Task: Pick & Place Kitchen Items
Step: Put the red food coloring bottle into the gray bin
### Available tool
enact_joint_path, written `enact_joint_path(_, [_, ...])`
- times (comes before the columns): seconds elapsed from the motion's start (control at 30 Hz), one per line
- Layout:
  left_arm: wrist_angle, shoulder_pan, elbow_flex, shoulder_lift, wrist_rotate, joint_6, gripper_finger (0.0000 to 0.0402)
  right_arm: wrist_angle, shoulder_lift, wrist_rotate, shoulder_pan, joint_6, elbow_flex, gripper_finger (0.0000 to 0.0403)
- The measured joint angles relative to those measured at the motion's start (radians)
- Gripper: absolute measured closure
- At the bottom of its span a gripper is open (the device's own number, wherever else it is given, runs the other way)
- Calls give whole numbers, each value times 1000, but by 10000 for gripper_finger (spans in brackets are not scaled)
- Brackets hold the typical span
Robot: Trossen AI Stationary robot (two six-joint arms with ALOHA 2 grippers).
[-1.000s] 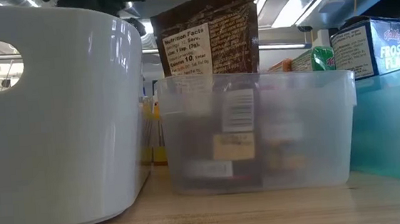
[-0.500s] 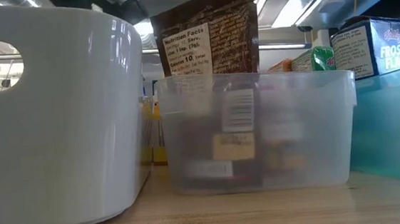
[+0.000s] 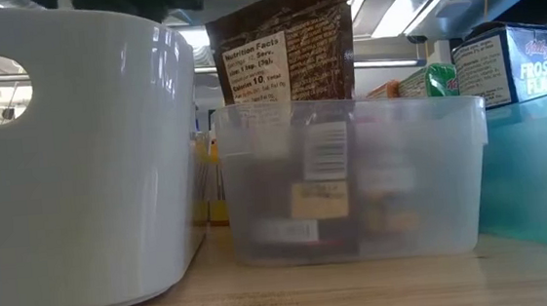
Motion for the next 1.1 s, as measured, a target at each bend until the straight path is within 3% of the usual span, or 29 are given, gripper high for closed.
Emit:
enact_joint_path(0.27, [104,19,-57,-1,54,27,151,-2,0,0,0,-3,0,190])
enact_joint_path(1.1, [125,54,-61,45,56,60,151,-3,0,3,0,-3,0,190])
